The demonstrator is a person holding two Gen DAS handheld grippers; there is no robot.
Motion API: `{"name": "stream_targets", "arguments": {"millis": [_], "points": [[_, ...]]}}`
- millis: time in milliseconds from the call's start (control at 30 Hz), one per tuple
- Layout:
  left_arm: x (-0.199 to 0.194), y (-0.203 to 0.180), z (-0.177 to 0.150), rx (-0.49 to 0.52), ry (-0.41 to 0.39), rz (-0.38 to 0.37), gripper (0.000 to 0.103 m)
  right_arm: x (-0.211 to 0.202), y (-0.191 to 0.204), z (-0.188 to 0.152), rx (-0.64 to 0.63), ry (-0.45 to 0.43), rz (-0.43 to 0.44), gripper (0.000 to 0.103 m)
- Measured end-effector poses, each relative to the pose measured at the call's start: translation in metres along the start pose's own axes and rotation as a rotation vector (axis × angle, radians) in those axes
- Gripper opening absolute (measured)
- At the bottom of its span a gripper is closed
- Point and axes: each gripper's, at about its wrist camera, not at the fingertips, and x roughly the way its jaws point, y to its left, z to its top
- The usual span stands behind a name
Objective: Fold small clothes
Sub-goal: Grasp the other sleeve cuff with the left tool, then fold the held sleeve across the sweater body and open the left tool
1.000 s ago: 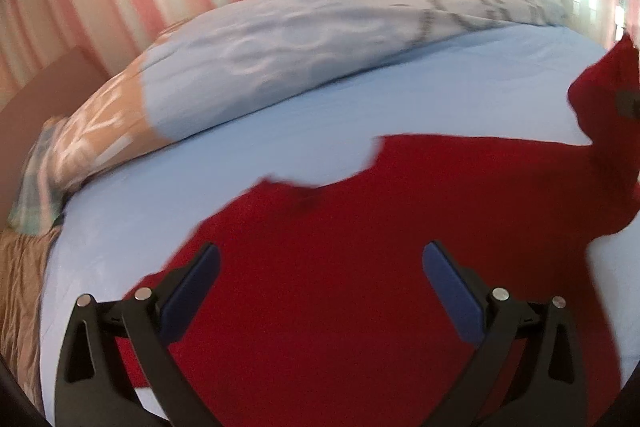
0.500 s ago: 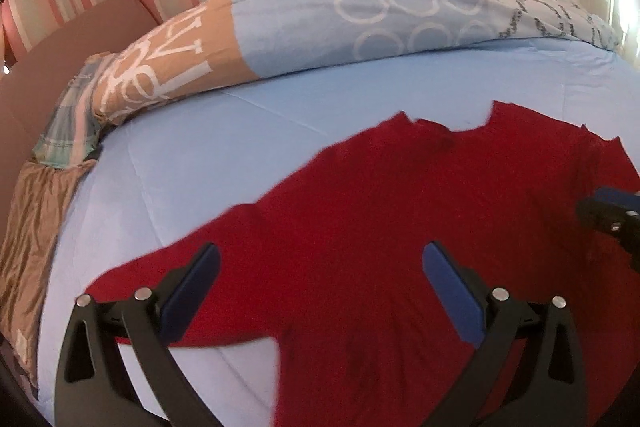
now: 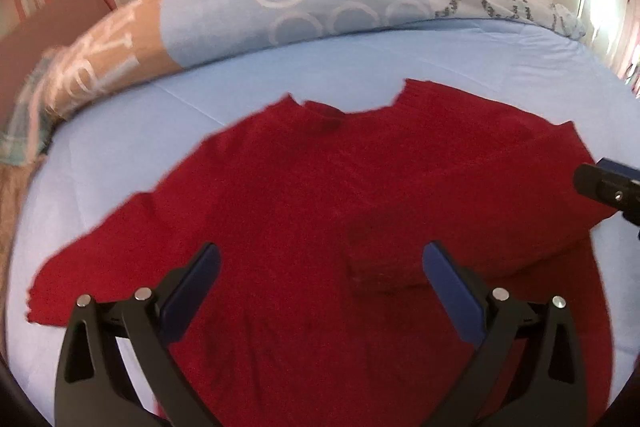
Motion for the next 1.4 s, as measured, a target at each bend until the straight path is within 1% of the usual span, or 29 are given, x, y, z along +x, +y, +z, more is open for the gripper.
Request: {"name": "stream_targets", "arguments": {"millis": [133, 233, 267, 300, 333, 367, 433, 467, 500, 533, 567, 600, 667, 700, 733, 833, 967, 1033, 1133, 1200, 1267, 1367, 1400], "points": [[0.016, -0.005, -0.005, -0.05, 0.044, -0.063, 0.101, -0.002, -0.007, -0.01, 0.013, 0.01, -0.002, 0.067], [0.03, -0.003, -0.01, -0.112, 0.08, -0.133, 0.101, -0.002, -0.009, -0.017, 0.0, 0.014, -0.018, 0.067], [0.033, -0.003, -0.01, -0.125, 0.079, -0.158, 0.101, -0.003, -0.009, -0.019, -0.008, 0.011, -0.028, 0.067], [0.034, -0.004, -0.01, -0.126, 0.081, -0.159, 0.098, -0.003, -0.01, -0.02, -0.012, 0.01, -0.032, 0.067], [0.034, -0.006, -0.009, -0.122, 0.083, -0.164, 0.089, -0.003, -0.01, -0.02, -0.013, 0.011, -0.034, 0.067], [0.034, -0.008, -0.008, -0.113, 0.082, -0.168, 0.086, -0.003, -0.012, -0.021, -0.011, 0.012, -0.035, 0.067], [0.03, -0.013, -0.005, -0.081, 0.062, -0.15, 0.08, -0.003, -0.015, -0.022, -0.012, 0.015, -0.042, 0.067], [0.028, -0.017, -0.003, -0.056, 0.05, -0.14, 0.075, -0.002, -0.017, -0.022, -0.013, 0.019, -0.05, 0.067], [0.026, -0.024, -0.001, -0.016, 0.044, -0.133, 0.059, -0.002, -0.019, -0.023, -0.012, 0.021, -0.054, 0.067], [0.027, -0.027, 0.0, 0.005, 0.047, -0.116, 0.053, -0.002, -0.02, -0.023, -0.01, 0.023, -0.059, 0.067], [0.028, -0.03, 0.0, 0.025, 0.046, -0.086, 0.053, -0.002, -0.022, -0.023, -0.007, 0.024, -0.062, 0.067], [0.03, -0.033, 0.0, 0.045, 0.049, -0.078, 0.053, -0.004, -0.024, -0.022, -0.006, 0.022, -0.067, 0.067], [0.034, -0.032, 0.0, 0.051, 0.062, -0.082, 0.049, -0.005, -0.027, -0.022, -0.005, 0.016, -0.077, 0.067], [0.034, -0.03, 0.0, 0.044, 0.064, -0.097, 0.041, -0.006, -0.03, -0.022, -0.001, 0.013, -0.082, 0.067], [0.033, -0.029, 0.001, 0.046, 0.062, -0.099, 0.024, -0.007, -0.031, -0.021, 0.002, 0.014, -0.086, 0.067], [0.029, -0.027, 0.003, 0.051, 0.05, -0.156, 0.009, -0.006, -0.036, -0.02, 0.01, 0.015, -0.096, 0.067], [0.018, -0.032, 0.003, 0.106, 0.002, -0.151, 0.007, -0.007, -0.04, -0.019, 0.022, 0.01, -0.103, 0.067], [0.01, -0.027, 0.007, 0.12, -0.02, -0.144, 0.007, -0.008, -0.038, -0.018, 0.021, 0.005, -0.106, 0.067], [-0.006, -0.014, 0.018, 0.149, -0.085, -0.089, 0.007, -0.011, -0.036, -0.015, 0.015, -0.013, -0.115, 0.067], [-0.015, 0.003, 0.027, 0.165, -0.125, -0.041, 0.007, -0.011, -0.033, -0.012, 0.016, -0.019, -0.116, 0.067], [-0.02, 0.026, 0.031, 0.168, -0.139, 0.007, 0.007, -0.009, -0.03, -0.009, 0.011, -0.018, -0.117, 0.067], [-0.018, 0.058, 0.026, 0.18, -0.127, 0.067, 0.007, -0.003, -0.022, -0.006, 0.008, -0.012, -0.103, 0.067], [-0.014, 0.071, 0.02, 0.174, -0.105, 0.075, 0.007, 0.002, -0.019, -0.005, 0.008, -0.009, -0.095, 0.069]]}}
